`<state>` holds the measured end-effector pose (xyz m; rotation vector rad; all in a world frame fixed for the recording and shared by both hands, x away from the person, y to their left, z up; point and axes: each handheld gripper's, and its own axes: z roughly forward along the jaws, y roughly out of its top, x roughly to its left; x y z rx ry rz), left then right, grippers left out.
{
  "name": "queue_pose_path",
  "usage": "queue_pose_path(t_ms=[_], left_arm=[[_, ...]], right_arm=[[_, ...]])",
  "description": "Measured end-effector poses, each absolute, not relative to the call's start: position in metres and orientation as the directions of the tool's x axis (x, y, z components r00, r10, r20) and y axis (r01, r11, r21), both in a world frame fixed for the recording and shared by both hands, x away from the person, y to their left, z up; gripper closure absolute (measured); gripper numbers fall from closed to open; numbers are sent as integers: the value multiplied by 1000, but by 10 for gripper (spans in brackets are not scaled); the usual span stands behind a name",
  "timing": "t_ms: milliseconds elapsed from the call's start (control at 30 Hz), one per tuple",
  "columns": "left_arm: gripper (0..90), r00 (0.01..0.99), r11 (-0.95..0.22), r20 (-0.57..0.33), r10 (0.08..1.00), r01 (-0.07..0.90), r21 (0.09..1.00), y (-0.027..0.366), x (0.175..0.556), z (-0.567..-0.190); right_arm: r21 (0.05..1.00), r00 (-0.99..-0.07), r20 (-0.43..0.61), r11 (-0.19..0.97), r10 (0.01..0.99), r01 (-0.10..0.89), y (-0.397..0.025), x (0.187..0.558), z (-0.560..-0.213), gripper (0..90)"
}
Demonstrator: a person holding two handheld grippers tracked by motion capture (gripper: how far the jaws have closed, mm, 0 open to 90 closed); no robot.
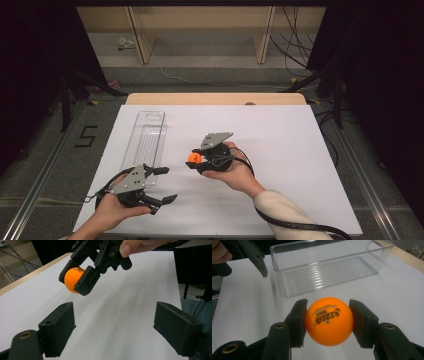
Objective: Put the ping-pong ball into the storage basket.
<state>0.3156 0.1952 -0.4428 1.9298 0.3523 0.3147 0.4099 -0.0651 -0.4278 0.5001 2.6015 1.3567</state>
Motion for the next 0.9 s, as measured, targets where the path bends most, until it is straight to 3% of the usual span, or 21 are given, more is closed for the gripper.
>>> queue_pose_path(t_ms=[900], left_arm=[[168,923,-371,60,380,92,924,195,315,-443]], right_arm=[[829,-918,2,513,397,224,-67,420,-418,512]])
